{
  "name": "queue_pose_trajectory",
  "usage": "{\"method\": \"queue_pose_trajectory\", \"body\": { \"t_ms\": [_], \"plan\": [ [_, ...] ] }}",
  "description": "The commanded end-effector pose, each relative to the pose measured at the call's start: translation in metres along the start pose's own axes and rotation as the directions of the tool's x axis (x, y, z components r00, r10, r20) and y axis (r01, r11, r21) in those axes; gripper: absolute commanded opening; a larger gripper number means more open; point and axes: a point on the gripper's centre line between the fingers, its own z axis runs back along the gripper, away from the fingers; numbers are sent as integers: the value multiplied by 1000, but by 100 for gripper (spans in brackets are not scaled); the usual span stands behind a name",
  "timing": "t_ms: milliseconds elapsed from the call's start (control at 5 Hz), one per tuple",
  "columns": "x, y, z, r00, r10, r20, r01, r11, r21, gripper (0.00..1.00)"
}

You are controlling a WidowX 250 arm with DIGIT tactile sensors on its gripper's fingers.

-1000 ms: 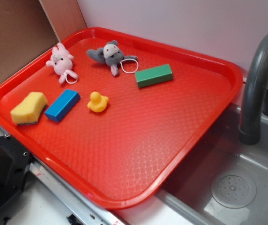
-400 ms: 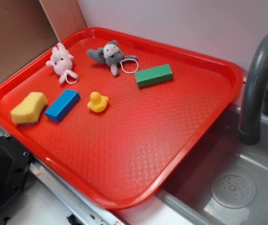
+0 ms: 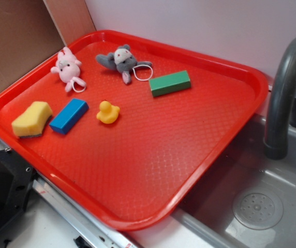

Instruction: Grab the gray animal.

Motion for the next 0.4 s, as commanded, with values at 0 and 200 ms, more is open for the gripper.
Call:
{"method": "queue_pose_trajectory", "body": {
  "t_ms": [0,200],
  "plan": [
    [33,20,-23,936,338,100,-343,938,41,100],
    [52,39,-49,928,352,121,-363,928,87,100]
  ]
}}
